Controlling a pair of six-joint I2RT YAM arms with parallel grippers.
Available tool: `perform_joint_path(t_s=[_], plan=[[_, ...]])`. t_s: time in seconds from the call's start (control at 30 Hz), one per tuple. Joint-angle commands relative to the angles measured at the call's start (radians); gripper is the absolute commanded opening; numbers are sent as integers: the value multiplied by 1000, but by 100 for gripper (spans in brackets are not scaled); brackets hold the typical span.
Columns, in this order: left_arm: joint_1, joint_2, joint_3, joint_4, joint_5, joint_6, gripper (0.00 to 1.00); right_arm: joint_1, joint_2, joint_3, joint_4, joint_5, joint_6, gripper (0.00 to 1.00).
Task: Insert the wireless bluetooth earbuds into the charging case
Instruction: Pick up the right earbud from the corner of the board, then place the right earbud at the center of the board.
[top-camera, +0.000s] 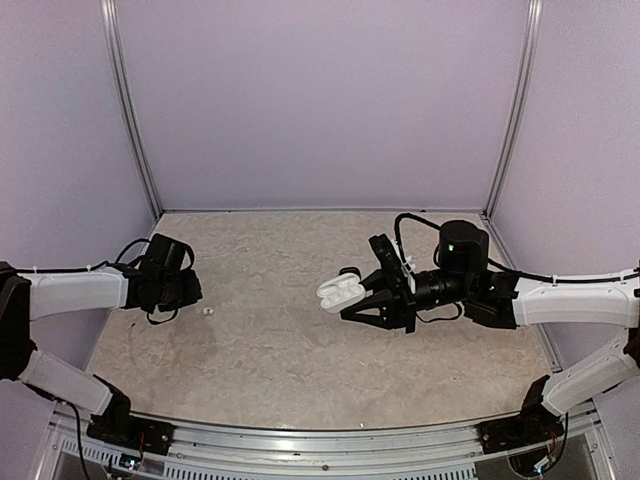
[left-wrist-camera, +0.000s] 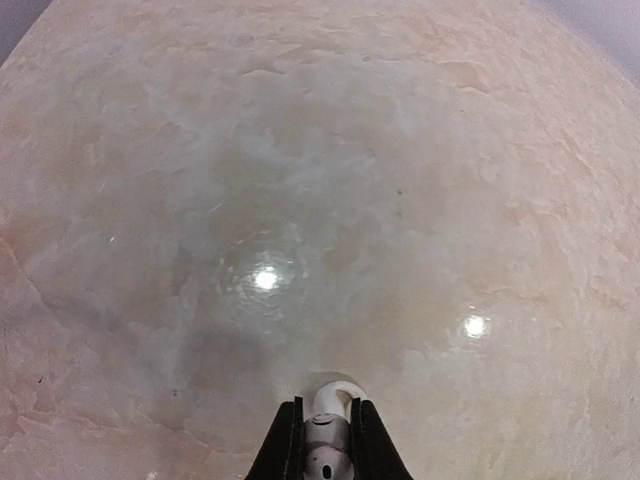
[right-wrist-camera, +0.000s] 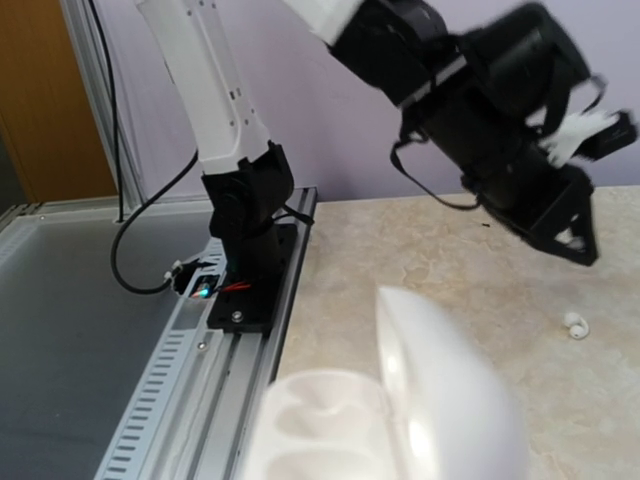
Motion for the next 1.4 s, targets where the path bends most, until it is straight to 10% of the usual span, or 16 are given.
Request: perform_joint_path(t_s=[0.0, 0.27, 0.77, 1.37], plan=[[-165, -26, 116, -93, 17, 111, 2, -8, -36, -20, 14, 20, 6, 2], [-414, 262, 343, -352, -182, 68, 4, -32, -87, -43, 15, 38, 32, 2], [-570, 620, 602, -406, -55, -12, 25, -41, -152, -87, 11, 58, 36, 2], [-474, 265, 403, -31, 119, 225, 67, -45, -174, -107, 23, 57, 38, 2]])
